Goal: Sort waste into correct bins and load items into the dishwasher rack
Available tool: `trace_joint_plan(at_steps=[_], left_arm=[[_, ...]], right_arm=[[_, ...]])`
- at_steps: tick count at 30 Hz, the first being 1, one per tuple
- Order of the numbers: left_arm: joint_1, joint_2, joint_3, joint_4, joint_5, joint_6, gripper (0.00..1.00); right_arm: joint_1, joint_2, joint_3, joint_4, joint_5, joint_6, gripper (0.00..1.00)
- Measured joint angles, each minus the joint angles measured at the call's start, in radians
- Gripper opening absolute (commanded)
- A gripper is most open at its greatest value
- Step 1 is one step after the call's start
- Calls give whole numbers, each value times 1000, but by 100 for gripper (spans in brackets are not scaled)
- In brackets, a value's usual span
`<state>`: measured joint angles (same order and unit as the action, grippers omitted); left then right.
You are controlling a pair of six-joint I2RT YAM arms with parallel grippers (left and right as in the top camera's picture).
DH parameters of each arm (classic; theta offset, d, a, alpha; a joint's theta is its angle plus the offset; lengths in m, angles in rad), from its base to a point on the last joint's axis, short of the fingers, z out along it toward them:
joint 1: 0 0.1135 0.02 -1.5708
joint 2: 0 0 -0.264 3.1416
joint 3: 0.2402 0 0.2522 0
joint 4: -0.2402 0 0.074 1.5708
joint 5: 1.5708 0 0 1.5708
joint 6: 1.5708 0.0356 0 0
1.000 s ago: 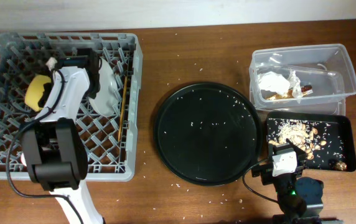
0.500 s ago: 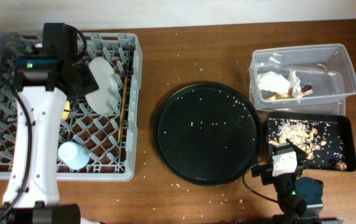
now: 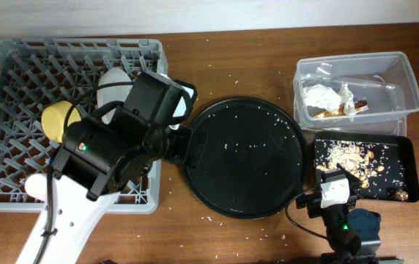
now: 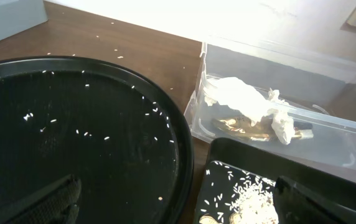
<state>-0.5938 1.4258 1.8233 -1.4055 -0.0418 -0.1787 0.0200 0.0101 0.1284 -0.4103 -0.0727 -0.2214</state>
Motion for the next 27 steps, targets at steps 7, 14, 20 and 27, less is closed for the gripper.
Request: trace_joint_plan(at_steps=[7,14,20,27], left_arm=[[94,-25,-36,346,-132,93,99],[294,-527,-444,464,-135,206,99],[443,-1056,-995,760,-127,196,99],[467,-1337,-1566,1191,-44,193,99]], right_arm=[[0,0,0,0,0,-1,99],[0,-1,-1,4,0,0,98],[0,-1,-1,6,0,0,98],[0,0,-2,7,0,-1,98]])
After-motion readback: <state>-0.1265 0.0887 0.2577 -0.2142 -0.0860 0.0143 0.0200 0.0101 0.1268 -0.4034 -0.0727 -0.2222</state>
